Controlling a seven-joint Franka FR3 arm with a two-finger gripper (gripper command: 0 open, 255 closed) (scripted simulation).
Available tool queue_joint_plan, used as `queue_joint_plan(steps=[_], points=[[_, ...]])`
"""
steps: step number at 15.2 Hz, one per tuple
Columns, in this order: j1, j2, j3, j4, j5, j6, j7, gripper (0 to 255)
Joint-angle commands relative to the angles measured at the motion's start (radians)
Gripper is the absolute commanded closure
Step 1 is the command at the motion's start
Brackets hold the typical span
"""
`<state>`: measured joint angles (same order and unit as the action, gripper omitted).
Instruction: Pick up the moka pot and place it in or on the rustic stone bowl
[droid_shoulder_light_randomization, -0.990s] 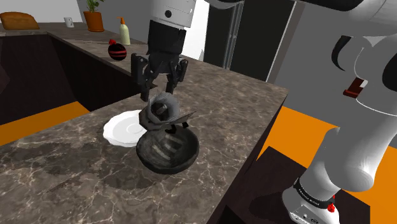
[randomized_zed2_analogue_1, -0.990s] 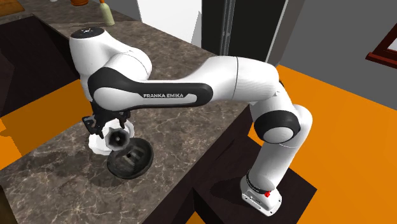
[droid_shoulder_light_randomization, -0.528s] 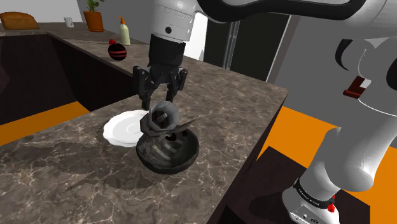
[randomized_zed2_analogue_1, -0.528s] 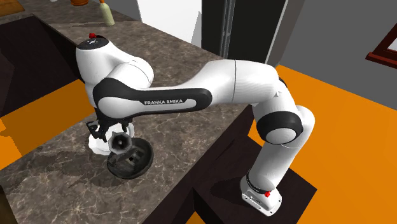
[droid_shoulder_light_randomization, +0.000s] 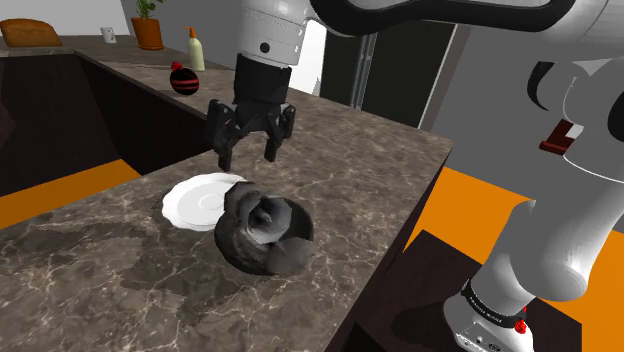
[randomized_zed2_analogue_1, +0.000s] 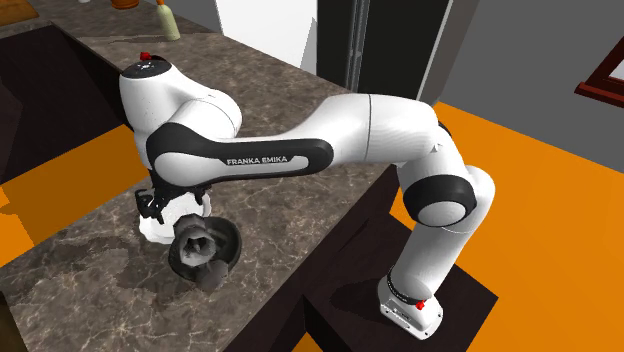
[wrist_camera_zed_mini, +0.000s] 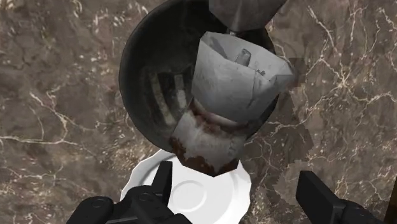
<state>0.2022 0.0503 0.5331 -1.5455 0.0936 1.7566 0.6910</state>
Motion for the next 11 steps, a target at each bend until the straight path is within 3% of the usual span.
queue_joint_plan(steps=[1,3,7,11], points=[[0.000,0.000,0.000,0.000,0.000,0.000,0.000,0],[0.000,0.000,0.000,0.000,0.000,0.000,0.000,0],[-0.001,0.019,-0.001,0.150,-0.011,-0.133,0.009,0],[-0.001,0.019,-0.001,0.150,-0.011,-0.133,0.009,0]])
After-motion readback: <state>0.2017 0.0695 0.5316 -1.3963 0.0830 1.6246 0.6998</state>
